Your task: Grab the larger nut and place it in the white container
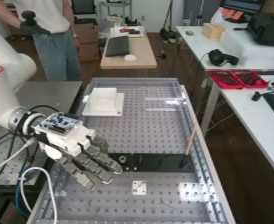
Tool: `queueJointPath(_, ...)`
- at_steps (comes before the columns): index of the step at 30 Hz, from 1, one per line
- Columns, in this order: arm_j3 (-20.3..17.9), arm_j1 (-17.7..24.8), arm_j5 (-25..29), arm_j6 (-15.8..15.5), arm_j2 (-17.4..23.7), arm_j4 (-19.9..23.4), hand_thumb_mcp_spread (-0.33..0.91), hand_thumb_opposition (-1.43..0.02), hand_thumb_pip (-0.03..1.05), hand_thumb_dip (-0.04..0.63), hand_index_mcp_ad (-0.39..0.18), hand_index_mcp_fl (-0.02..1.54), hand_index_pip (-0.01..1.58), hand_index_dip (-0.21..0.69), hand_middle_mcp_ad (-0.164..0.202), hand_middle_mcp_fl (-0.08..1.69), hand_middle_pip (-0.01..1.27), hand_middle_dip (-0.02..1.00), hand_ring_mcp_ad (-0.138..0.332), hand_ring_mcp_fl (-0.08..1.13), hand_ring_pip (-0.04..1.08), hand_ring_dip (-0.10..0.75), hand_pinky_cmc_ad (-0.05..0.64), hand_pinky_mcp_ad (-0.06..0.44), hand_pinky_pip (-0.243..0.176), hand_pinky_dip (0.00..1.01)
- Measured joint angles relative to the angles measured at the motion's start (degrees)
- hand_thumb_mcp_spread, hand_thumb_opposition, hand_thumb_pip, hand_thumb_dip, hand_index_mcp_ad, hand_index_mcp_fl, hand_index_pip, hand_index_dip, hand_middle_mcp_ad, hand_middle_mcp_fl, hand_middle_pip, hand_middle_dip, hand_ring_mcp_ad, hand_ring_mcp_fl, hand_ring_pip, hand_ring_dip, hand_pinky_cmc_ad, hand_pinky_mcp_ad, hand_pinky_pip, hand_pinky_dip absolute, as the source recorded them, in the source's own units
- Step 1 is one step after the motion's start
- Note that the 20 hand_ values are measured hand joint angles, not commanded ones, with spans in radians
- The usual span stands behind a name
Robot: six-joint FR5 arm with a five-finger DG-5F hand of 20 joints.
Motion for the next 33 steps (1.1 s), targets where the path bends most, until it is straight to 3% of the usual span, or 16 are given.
queueJointPath(14,0.76,-0.69,-0.52,-0.08,-1.93,1.04,0.32,-0.86,0.72,0.171,-0.227,0.09,1.56,0.061,0.098,0.01,0.14,0.17,0.169,0.00,0.10,0.059,0.360,0.265,-0.124,0.47)
queueJointPath(33,0.33,0.15,0.09,0.98,-1.42,0.95,0.34,-0.89,0.73,0.190,-0.227,0.12,1.56,0.061,0.096,0.01,0.14,0.17,0.161,0.00,0.13,0.059,0.356,0.265,-0.124,0.51)
